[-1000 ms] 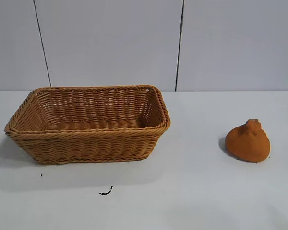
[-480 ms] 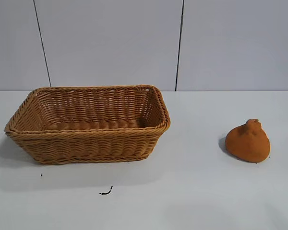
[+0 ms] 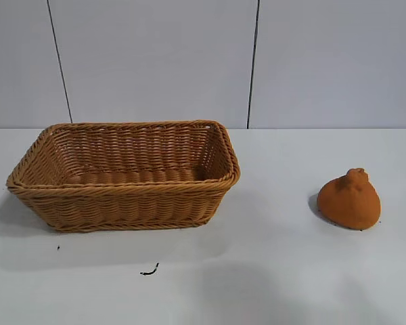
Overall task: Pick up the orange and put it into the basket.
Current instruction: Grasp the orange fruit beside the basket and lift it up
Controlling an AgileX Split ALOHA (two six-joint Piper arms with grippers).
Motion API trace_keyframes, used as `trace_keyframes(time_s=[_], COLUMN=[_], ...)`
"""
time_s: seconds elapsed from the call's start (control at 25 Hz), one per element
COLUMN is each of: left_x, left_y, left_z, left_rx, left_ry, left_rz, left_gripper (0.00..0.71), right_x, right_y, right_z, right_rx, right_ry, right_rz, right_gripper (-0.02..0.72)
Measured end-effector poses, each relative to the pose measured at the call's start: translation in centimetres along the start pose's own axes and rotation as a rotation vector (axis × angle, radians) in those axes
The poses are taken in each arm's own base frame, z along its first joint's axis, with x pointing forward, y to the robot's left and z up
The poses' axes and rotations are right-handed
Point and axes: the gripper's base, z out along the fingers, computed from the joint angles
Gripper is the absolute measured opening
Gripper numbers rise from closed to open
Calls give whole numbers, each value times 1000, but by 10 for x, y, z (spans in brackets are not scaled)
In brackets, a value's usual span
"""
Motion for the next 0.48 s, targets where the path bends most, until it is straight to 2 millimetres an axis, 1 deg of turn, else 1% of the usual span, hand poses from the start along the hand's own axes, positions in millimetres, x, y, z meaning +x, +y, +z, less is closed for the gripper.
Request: trace_keyframes(time_s=[0.04, 0.12, 0.16, 0.28, 0.4, 0.48], left_x=[0, 0, 0, 0, 0, 0], left_y=[0, 0, 0, 0, 0, 0], left_z=[0, 0, 0, 0, 0, 0], left_rx=[0, 0, 0, 0, 0, 0], left_ry=[1, 1, 1, 1, 1, 1], left_rz=[0, 0, 0, 0, 0, 0], left_gripper=[666, 666, 666, 666, 666, 666], right_x=[-9, -26, -35, -51, -58, -58], right_y=[1, 3, 3, 5, 5, 5], right_z=[14, 32, 47, 83, 119, 142], right_rx=[-6, -23, -31, -48, -52, -51], right_ry=[35, 75, 105, 176, 247, 299], right_rz=[0, -5, -6, 2, 2, 5], right_gripper=[694, 694, 694, 694, 694, 694])
